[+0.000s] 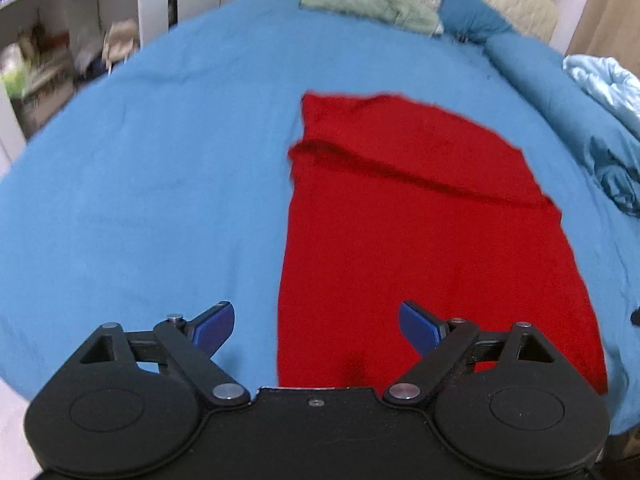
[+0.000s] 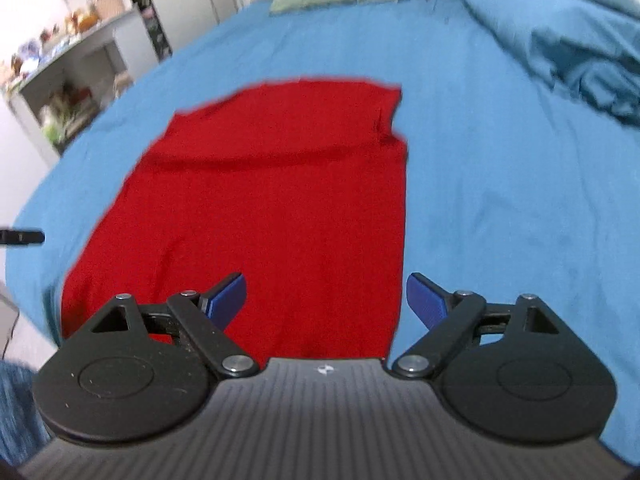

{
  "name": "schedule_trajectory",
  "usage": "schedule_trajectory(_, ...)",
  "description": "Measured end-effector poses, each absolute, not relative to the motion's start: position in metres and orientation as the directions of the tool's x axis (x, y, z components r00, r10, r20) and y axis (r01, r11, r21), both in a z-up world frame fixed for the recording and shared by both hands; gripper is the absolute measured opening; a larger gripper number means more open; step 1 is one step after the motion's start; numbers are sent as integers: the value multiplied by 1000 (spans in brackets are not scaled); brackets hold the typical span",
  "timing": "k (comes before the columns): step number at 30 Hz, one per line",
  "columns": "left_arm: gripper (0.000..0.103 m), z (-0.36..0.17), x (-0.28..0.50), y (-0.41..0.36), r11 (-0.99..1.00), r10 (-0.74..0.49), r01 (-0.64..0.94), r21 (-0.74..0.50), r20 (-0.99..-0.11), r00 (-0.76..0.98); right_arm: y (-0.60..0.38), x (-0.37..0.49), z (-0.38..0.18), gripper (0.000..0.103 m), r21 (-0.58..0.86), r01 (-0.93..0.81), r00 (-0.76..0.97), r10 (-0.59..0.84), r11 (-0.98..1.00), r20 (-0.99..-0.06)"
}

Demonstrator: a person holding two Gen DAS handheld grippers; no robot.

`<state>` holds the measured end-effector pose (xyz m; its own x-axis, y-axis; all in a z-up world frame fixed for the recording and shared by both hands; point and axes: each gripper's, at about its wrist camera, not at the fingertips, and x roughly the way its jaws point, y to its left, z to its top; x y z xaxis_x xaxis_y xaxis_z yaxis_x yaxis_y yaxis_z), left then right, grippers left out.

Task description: Fold small clothes

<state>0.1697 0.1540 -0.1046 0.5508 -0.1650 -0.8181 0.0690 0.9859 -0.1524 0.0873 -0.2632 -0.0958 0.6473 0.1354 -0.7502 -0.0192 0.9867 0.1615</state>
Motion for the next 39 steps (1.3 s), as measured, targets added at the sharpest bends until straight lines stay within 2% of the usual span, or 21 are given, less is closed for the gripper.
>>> schedule_trajectory(3, 88, -118, 165, 161, 983, -185, 85, -164, -850, 494, -258, 70, -114, 100, 149, -23, 614, 132, 989, -778)
schedule_trajectory(8, 74, -139, 164, 160, 974, -217, 142, -174, -892, 397, -251, 49, -141, 98, 142, 14, 581, 108, 990, -807)
schedule_trajectory(10, 69, -146, 162, 159, 968, -240, 159, -193, -899, 368, -249, 43, -152, 90, 150, 30, 571, 106, 988, -814)
schedule_trajectory(18, 58, -174, 157, 158, 961, -258, 180, -211, -919, 298, -249, 43, -178, 79, 142, 67, 536, 85, 988, -840)
schedule_trajectory(20, 49, -176, 155, 155, 958, -262, 192, -213, -922, 286, -249, 45, -178, 76, 137, 67, 540, 80, 988, -838)
schedule_trajectory(27, 45, -187, 159, 143, 956, -235, 239, -170, -931, 279, -243, 47, -179, 61, 132, 53, 545, 82, 990, -834)
schedule_trajectory(30, 41, -188, 158, 139, 953, -232, 258, -160, -931, 282, -241, 49, -179, 55, 137, 61, 551, 81, 989, -831)
schedule_trajectory(32, 30, -188, 158, 136, 950, -235, 269, -158, -930, 284, -240, 50, -180, 53, 142, 72, 559, 79, 987, -826)
schedule_trajectory(33, 26, -188, 155, 135, 949, -236, 275, -157, -929, 286, -238, 51, -181, 51, 143, 75, 560, 76, 987, -825)
schedule_trajectory(35, 9, -186, 154, 135, 944, -239, 293, -153, -927, 287, -236, 52, -181, 44, 143, 78, 562, 75, 987, -823)
schedule_trajectory(37, 8, -185, 153, 131, 942, -226, 309, -132, -929, 294, -234, 52, -180, 30, 129, 76, 566, 64, 989, -822)
schedule_trajectory(39, 7, -183, 153, 129, 940, -215, 321, -114, -929, 301, -233, 52, -178, 24, 117, 78, 574, 52, 990, -817)
